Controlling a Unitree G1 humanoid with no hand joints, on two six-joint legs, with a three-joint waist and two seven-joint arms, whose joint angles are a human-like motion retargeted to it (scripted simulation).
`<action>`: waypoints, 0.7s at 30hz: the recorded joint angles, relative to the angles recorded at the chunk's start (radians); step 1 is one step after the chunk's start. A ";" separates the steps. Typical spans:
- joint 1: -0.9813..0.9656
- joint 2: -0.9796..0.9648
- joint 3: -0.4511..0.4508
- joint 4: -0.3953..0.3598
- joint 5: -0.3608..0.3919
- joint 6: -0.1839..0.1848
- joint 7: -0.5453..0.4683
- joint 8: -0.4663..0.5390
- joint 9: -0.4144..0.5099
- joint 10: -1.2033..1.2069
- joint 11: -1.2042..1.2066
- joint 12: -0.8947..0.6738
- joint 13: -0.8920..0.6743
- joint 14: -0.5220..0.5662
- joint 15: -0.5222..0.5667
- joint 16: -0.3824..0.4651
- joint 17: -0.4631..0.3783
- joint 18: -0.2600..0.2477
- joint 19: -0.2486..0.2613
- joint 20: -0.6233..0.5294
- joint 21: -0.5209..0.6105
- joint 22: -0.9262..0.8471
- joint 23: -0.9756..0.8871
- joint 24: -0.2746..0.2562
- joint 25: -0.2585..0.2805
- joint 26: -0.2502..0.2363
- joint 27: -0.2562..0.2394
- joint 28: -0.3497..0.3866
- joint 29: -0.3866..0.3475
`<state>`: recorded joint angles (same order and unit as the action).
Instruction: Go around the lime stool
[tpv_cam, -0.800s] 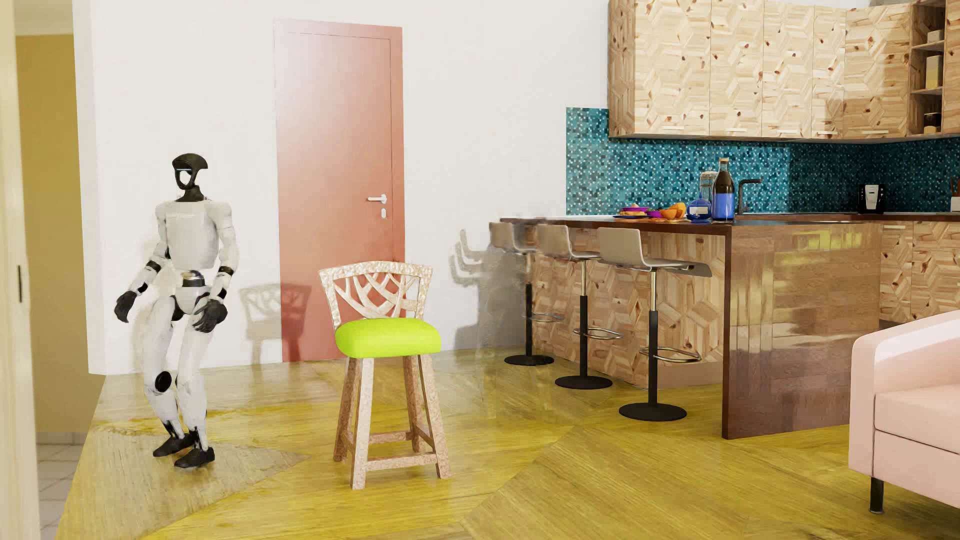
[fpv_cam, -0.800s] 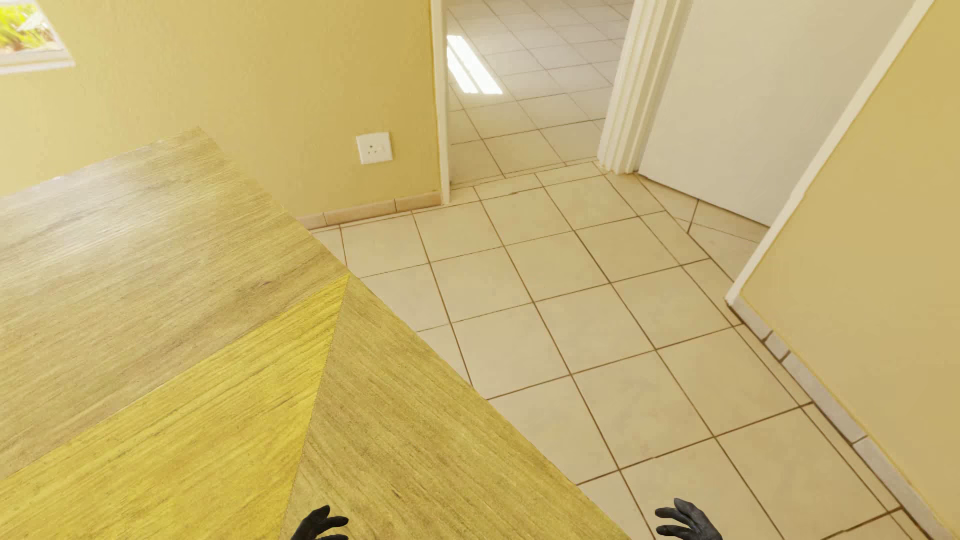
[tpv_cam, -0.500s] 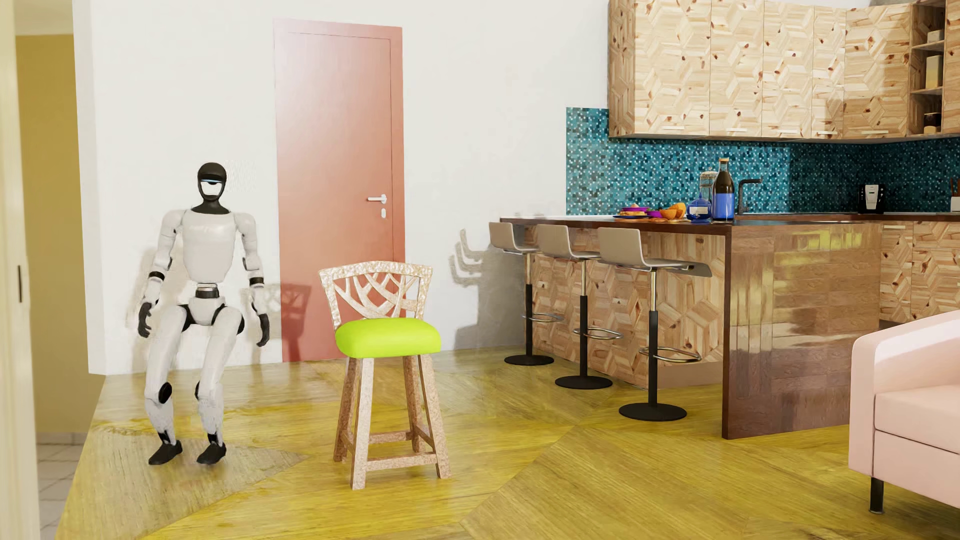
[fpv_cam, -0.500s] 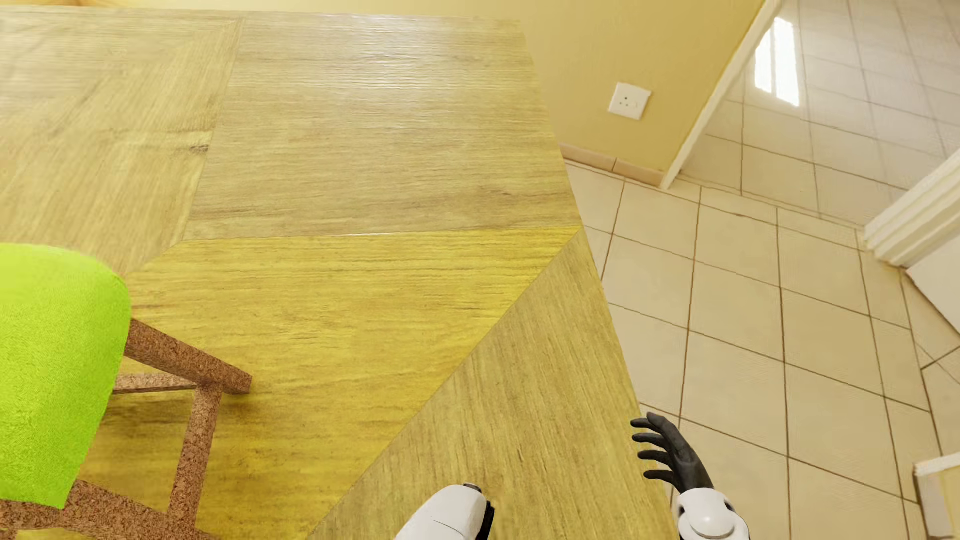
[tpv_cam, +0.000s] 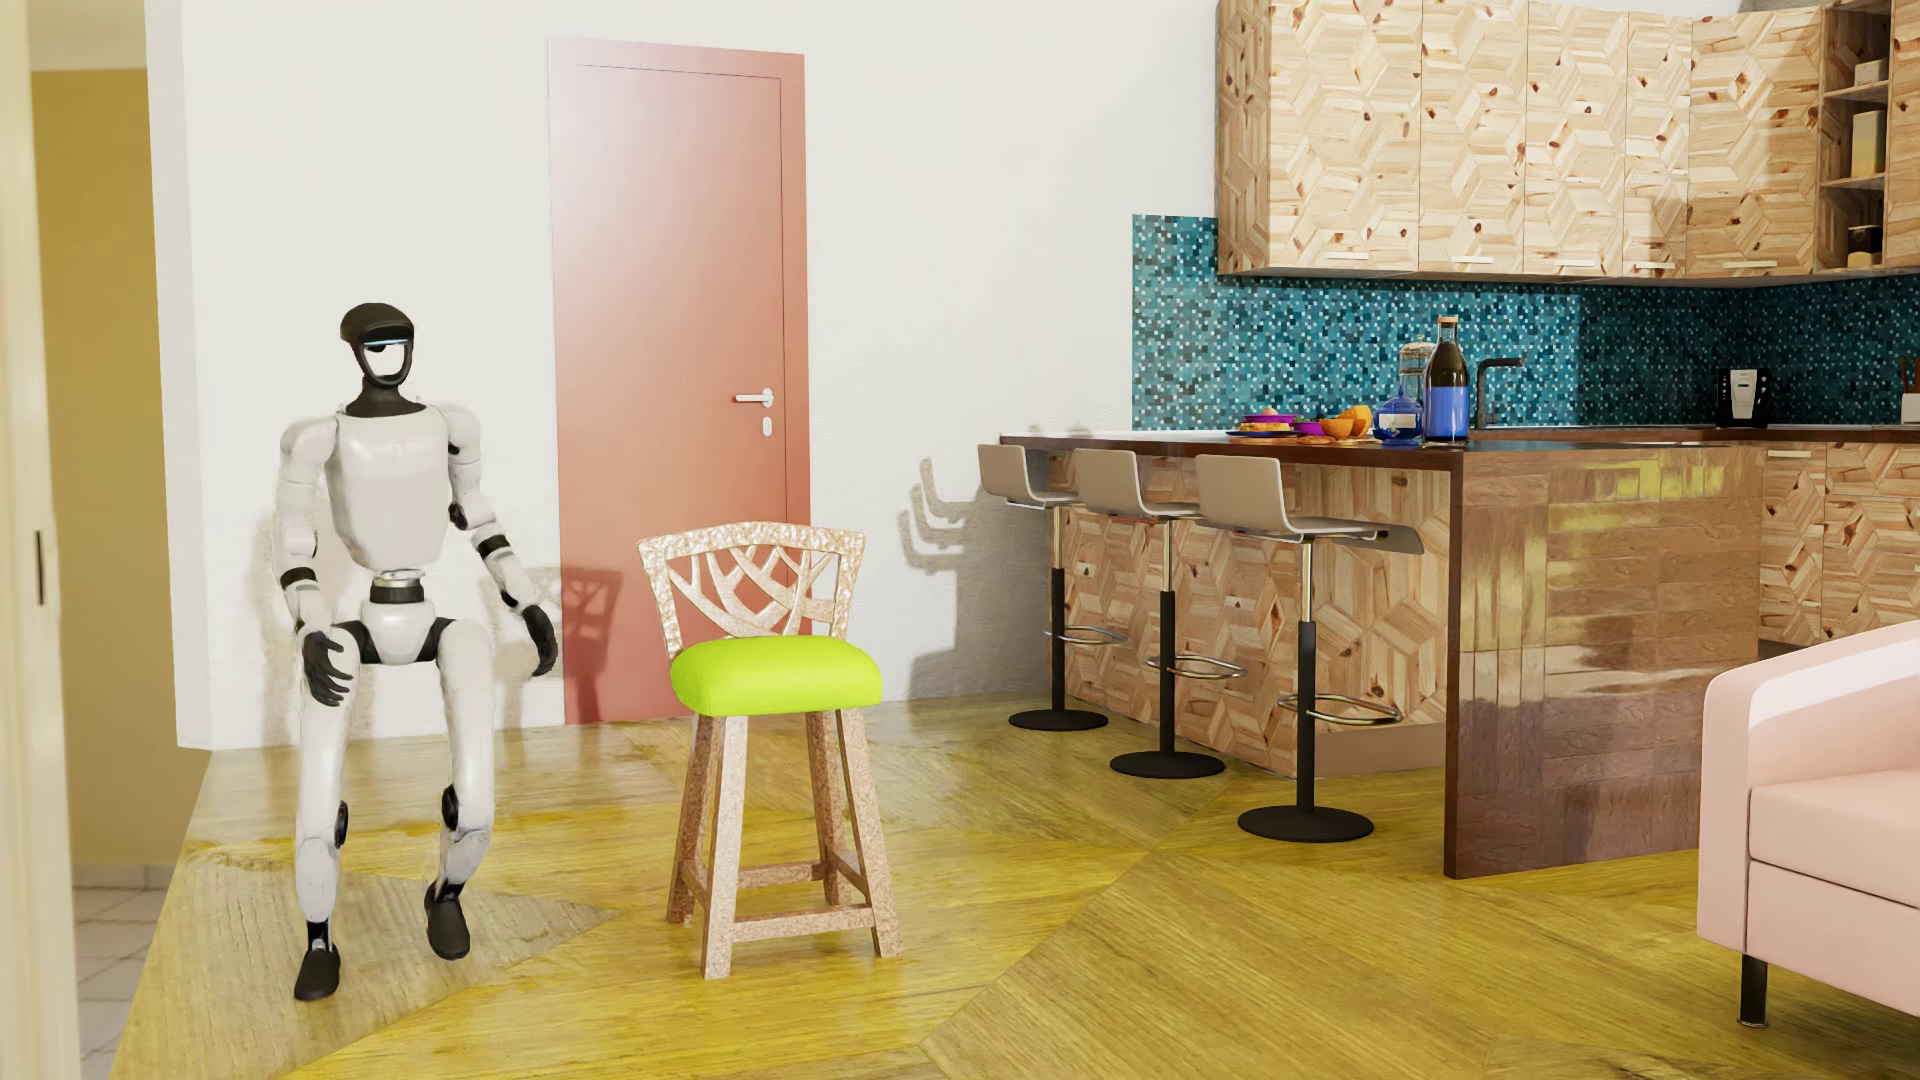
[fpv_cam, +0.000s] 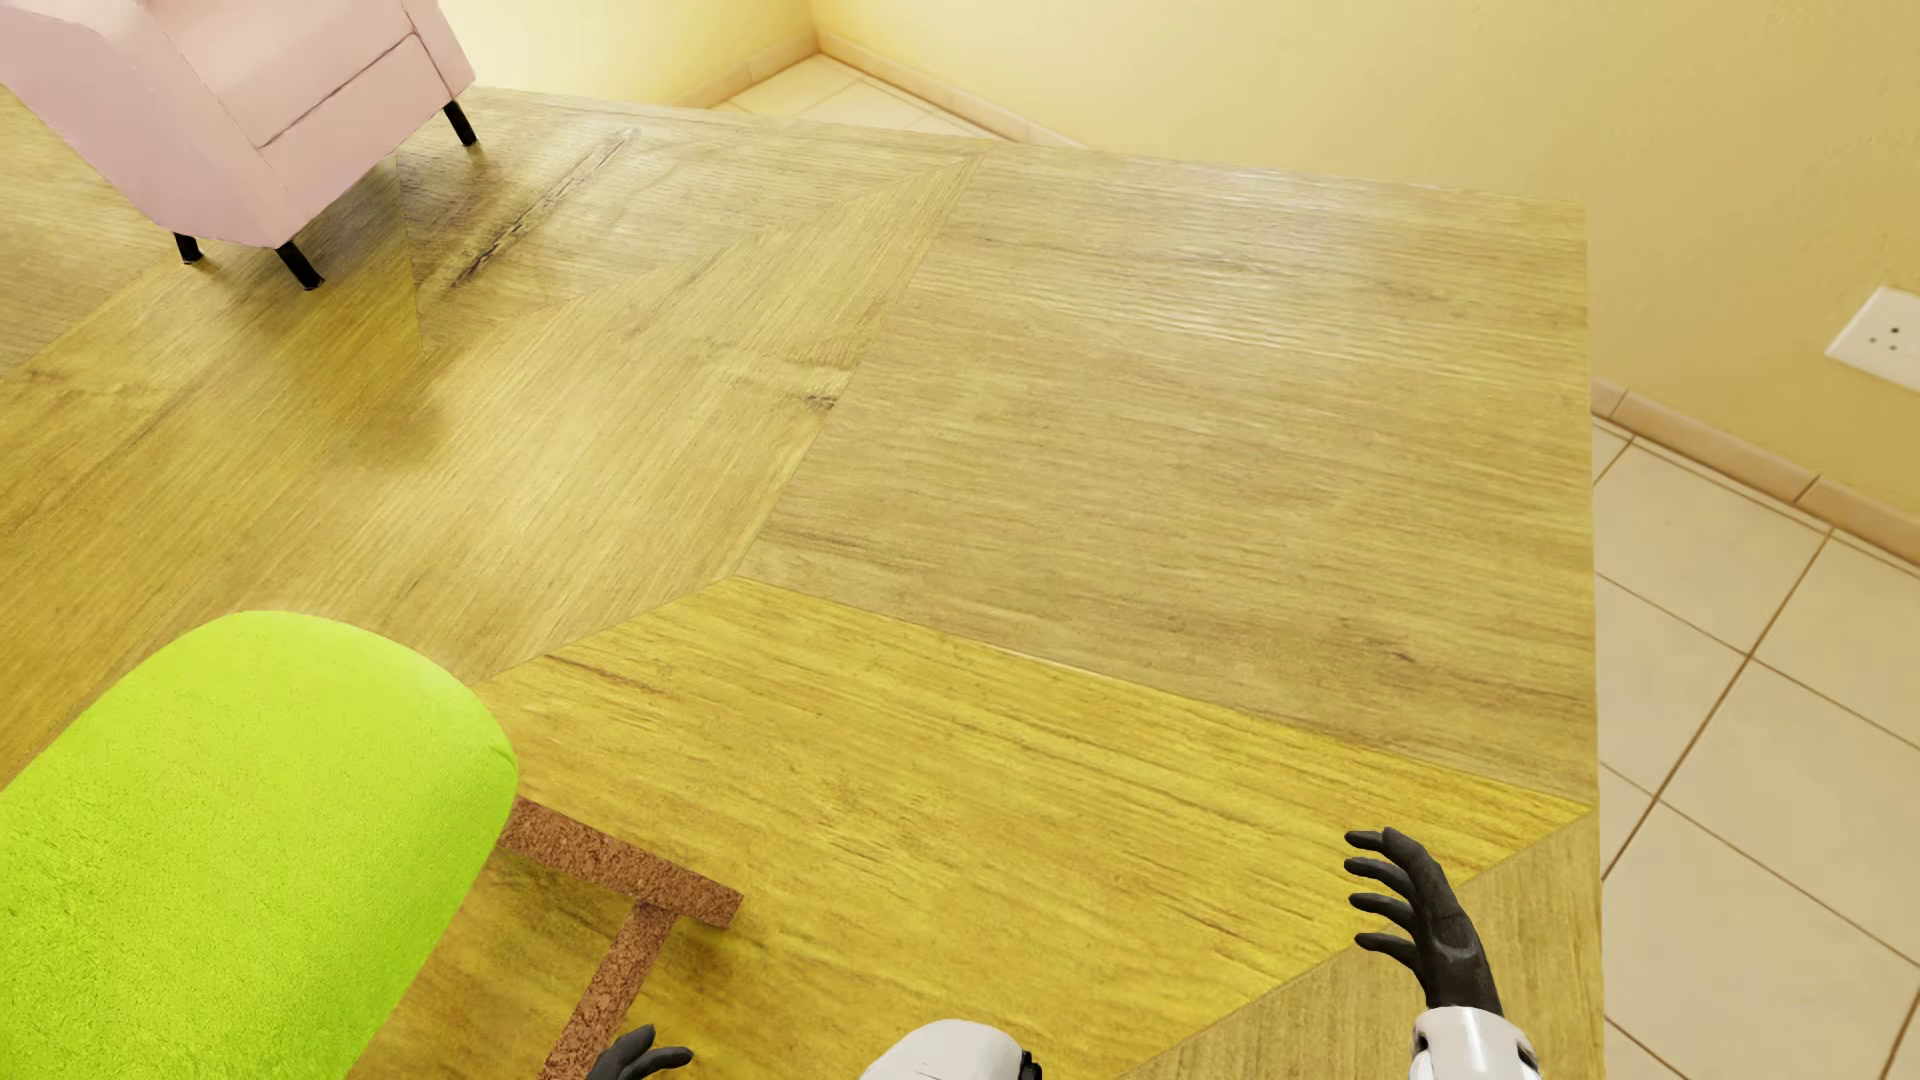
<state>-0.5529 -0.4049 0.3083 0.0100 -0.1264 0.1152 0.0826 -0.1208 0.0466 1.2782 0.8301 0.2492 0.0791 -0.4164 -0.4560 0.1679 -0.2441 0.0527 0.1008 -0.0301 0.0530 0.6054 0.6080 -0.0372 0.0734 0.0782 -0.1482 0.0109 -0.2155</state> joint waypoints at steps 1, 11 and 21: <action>-0.031 0.058 0.033 0.001 -0.011 0.019 -0.002 -0.001 -0.012 -0.092 -0.010 0.052 -0.053 -0.105 -0.036 -0.007 0.041 -0.013 -0.015 0.021 0.032 -0.008 -0.023 -0.005 0.000 0.043 0.018 0.005 0.001; 0.096 0.029 -0.118 0.002 -0.006 -0.108 -0.018 0.041 0.014 -0.153 0.023 -0.062 0.083 -0.045 -0.056 -0.038 0.004 0.102 0.022 -0.034 -0.009 0.024 -0.011 -0.003 -0.145 -0.003 0.244 -0.098 0.167; 0.099 -0.267 -0.097 -0.067 -0.014 -0.116 -0.053 0.084 0.002 0.105 0.066 -0.075 0.091 0.154 0.216 -0.026 -0.045 0.073 -0.002 -0.041 -0.016 0.053 0.083 0.017 -0.133 0.126 -0.003 0.063 0.062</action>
<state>-0.4535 -0.6722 0.2116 -0.0574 -0.1404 -0.0007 0.0299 -0.0370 0.0482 1.3832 0.8964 0.1743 0.1701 -0.2628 -0.2398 0.1419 -0.2890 0.1253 0.0991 -0.0714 0.0372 0.6583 0.6911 -0.0202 -0.0600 0.2038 -0.1514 0.0743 -0.1533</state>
